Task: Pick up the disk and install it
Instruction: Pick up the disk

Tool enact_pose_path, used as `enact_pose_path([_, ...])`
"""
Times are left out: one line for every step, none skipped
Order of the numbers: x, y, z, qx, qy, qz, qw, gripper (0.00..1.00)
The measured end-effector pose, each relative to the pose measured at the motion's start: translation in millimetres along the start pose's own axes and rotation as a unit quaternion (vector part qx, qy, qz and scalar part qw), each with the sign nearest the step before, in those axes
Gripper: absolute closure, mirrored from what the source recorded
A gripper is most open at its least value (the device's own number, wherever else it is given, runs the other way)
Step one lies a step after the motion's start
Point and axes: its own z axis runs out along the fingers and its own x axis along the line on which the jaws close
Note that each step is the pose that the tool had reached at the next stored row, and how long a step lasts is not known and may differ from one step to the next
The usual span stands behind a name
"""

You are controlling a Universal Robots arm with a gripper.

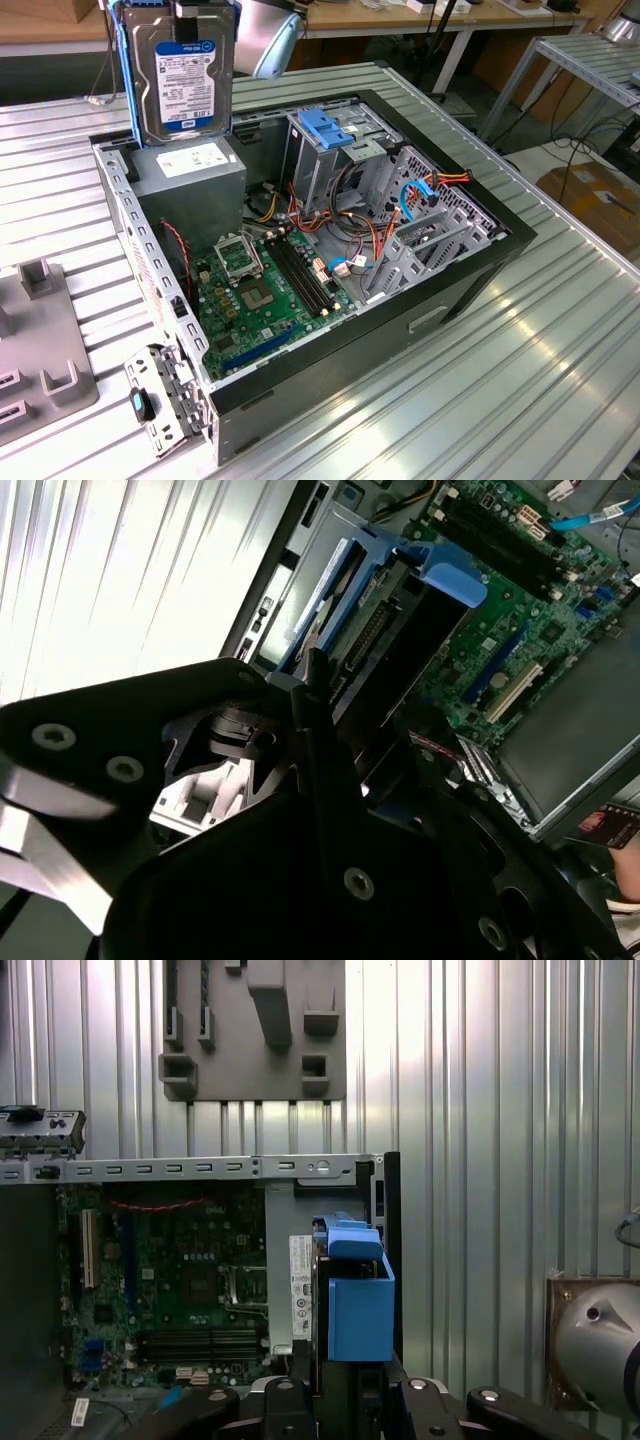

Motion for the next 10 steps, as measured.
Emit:
enact_pose_path([-0.1,-3.4,0.0,0.0,0.0,0.0,1.0,0.65])
enact_pose_path([-0.1,-7.6,0.1,0.0,0.0,0.0,1.0,0.65])
enact_pose_path([-0.2,-10.3,0.2,0.0,0.0,0.0,1.0,0.65])
enact_pose_path([-0.3,-15.0,0.2,0.0,0.0,0.0,1.0,0.65])
enact_pose_path([-0.3,-18.5,0.3,0.0,0.0,0.0,1.0,0.65])
enact_pose_path([-0.4,-20.7,0.3,0.0,0.0,0.0,1.0,0.65])
enact_pose_path([-0.4,-23.7,0.4,0.0,0.0,0.0,1.0,0.65])
enact_pose_path([-0.5,-26.3,0.4,0.0,0.0,0.0,1.0,0.65])
enact_pose_path([-0.6,-30.8,0.4,0.0,0.0,0.0,1.0,0.65])
enact_pose_path([-0.7,-34.3,0.5,0.0,0.0,0.0,1.0,0.65])
